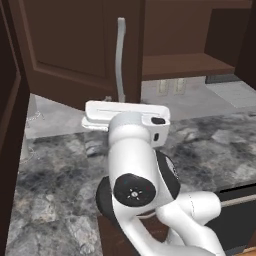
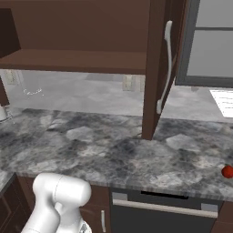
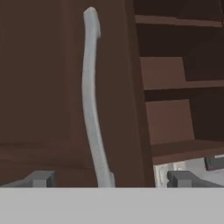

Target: Open the cabinet. Pick the dish brush and place it next to the sink. Then close the cabinet.

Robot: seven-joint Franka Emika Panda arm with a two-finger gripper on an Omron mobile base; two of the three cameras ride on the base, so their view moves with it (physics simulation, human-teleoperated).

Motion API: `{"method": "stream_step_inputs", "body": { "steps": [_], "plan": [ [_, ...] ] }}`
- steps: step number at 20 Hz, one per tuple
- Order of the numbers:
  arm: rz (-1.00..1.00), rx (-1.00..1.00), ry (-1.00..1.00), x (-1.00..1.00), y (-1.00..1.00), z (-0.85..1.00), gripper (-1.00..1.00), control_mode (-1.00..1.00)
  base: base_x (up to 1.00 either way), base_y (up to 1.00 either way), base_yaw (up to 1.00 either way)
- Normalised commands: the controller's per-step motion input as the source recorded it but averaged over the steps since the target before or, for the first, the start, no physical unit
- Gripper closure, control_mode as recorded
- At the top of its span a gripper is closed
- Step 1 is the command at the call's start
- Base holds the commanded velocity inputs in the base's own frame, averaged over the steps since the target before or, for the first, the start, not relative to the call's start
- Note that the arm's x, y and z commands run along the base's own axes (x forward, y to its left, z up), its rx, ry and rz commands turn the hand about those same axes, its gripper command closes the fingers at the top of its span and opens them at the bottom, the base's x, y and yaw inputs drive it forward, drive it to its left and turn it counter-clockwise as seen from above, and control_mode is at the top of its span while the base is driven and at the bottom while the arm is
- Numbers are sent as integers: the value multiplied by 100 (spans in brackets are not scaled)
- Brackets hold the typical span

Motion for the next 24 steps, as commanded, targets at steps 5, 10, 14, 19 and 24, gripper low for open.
{"method": "stream_step_inputs", "body": {
  "steps": [5, 10, 14, 19, 24],
  "plan": [
    [-23, -3, 0, 14, 4, 0, -100, -100, 0, 0, 0],
    [-4, 0, 0, 36, 0, 0, -100, -100, 0, 0, 0],
    [0, 0, 0, 42, 0, 0, -100, -100, 0, 0, 0],
    [0, 0, 0, 49, 0, 0, -100, -100, 0, 0, 0],
    [0, 0, 0, 45, -3, 0, -100, -100, 0, 0, 0]
  ]
}}
